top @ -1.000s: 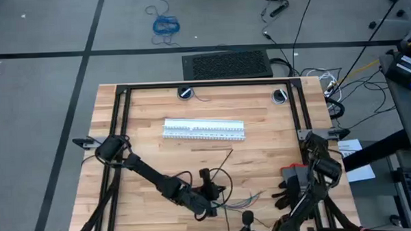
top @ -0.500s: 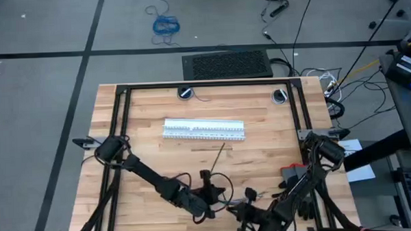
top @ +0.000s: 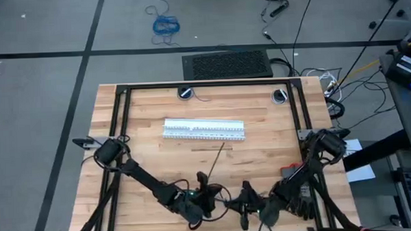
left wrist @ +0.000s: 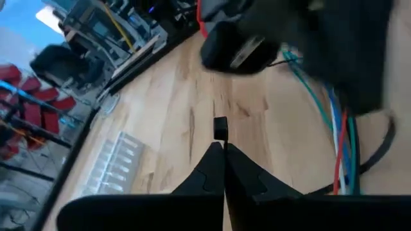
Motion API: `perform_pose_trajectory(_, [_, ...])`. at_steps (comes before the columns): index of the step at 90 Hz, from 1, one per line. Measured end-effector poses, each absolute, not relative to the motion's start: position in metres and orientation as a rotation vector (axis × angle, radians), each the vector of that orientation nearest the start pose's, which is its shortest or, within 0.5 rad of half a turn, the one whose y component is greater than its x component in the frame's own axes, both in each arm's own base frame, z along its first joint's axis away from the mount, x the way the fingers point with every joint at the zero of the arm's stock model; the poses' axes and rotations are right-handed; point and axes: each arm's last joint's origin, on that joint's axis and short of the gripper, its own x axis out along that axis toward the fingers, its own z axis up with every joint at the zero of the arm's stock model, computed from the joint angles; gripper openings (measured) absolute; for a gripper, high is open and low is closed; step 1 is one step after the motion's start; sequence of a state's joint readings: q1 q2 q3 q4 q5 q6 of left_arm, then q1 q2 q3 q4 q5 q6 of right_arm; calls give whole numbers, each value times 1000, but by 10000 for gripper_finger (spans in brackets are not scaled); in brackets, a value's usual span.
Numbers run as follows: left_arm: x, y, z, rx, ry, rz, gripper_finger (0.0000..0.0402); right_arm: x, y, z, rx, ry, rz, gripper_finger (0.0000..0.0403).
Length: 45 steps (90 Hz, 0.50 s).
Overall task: Ziptie cables
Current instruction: Wrap the cables together using a zip tie
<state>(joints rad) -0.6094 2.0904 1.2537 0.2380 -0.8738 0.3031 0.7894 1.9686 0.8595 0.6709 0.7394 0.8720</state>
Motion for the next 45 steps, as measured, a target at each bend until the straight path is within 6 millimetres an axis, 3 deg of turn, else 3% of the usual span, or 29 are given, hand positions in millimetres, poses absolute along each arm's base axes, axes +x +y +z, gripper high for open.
perform_pose_trajectory(26, [370,-231,120,853,502,162,0,282,235,110,596,364,-60,0])
perform_pose_trajectory(45, [373,-233,119,879,484,232,0,280,232,104,612,420,-87,0])
